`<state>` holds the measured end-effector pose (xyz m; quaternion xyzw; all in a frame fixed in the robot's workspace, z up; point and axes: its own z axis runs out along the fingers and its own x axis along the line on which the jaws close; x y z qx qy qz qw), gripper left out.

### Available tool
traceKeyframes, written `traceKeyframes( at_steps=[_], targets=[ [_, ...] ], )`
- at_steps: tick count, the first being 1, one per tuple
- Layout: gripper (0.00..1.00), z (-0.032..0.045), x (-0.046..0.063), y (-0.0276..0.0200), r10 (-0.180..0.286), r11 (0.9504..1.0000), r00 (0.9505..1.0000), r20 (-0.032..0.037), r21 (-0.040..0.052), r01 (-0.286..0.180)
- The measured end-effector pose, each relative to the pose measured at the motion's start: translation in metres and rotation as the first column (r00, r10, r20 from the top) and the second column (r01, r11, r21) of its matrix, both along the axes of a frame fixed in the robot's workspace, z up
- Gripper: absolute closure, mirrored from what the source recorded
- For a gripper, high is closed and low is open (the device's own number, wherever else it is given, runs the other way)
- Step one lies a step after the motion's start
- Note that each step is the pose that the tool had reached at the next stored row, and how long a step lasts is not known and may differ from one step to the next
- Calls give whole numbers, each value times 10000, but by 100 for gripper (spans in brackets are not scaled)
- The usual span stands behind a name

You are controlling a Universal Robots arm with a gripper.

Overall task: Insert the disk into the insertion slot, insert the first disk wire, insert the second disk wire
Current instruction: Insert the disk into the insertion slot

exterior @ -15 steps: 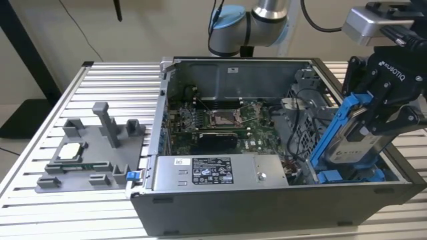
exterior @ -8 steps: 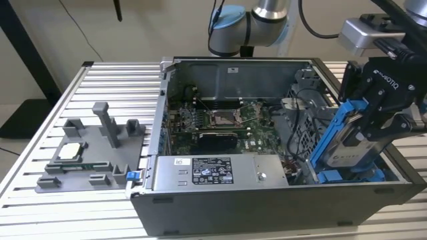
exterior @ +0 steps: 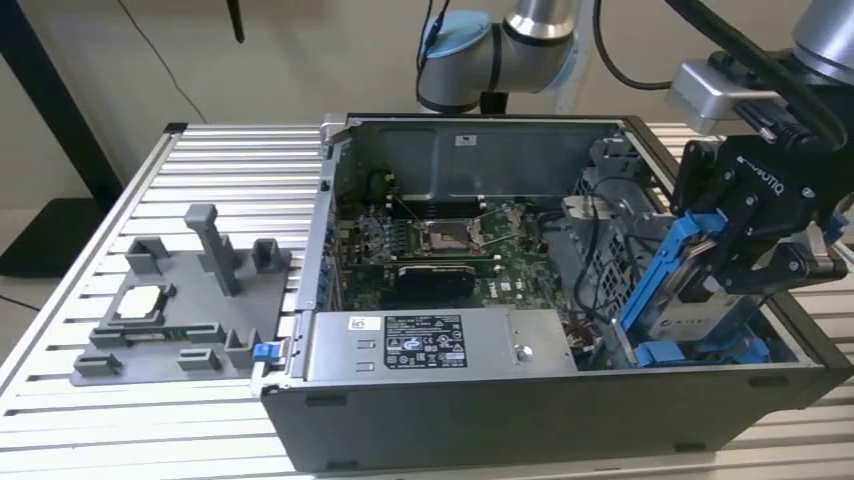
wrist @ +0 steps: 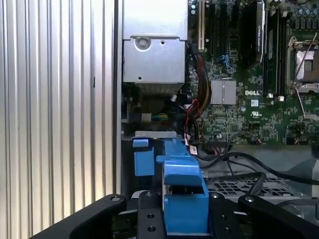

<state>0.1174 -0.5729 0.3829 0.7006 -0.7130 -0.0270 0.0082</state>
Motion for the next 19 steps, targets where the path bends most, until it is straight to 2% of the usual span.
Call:
traceKeyframes(
  at_steps=[3,4,9,11,13,14,16,19],
  targets=[
    [100,-1,-1,-1,-1,10000,10000,-4,2,1],
    [0,-1,-1,-1,-2,10000,10000,-2,1,2],
    [0,12,0,-1,-1,10000,10000,0,72,1],
    [0,18,0,-1,-1,9999,10000,0,139,1],
    [0,21,0,0,1,9997,10000,11,253,-1],
    [0,21,0,3,3,9994,10000,59,350,-5],
    [0,21,1,8,18,9985,9997,232,551,-30],
    [0,21,0,19,53,9973,9981,609,731,-98]
  ],
)
